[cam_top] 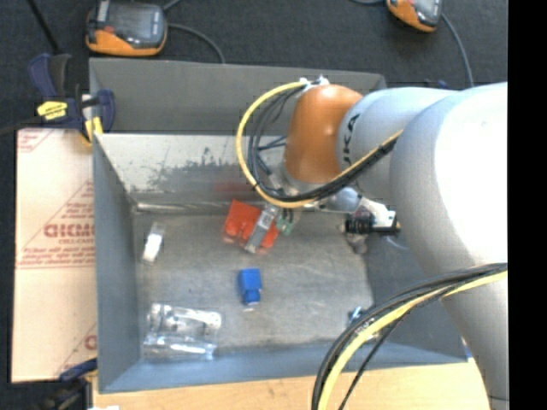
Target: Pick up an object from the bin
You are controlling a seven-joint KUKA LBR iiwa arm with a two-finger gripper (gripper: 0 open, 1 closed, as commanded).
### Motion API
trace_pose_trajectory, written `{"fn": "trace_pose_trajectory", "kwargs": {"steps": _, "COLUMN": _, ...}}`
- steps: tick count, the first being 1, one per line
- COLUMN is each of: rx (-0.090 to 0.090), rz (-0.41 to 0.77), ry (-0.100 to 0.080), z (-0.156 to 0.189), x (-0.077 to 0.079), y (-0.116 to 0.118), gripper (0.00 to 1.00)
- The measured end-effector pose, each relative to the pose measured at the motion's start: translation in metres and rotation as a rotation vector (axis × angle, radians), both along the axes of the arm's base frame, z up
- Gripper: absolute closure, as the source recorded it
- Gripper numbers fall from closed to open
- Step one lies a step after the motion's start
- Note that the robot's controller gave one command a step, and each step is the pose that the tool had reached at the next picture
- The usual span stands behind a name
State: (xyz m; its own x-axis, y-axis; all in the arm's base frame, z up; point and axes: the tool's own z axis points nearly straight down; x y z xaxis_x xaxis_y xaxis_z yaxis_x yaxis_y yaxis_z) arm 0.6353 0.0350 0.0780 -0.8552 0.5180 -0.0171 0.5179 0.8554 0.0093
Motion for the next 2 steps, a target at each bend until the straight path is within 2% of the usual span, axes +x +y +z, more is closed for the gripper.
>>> {"fn": "trace_pose_trajectory", "kwargs": {"steps": 1, "rx": 0.002, "rz": 0.003, "ry": 0.009, "z": 0.052, "x": 0.003, "y": -0.001, "gripper": 1.00}}
{"fn": "trace_pose_trajectory", "kwargs": {"steps": 2, "rx": 0.001, "rz": 0.006, "ry": 0.010, "z": 0.100, "x": 0.005, "y": -0.003, "gripper": 1.00}}
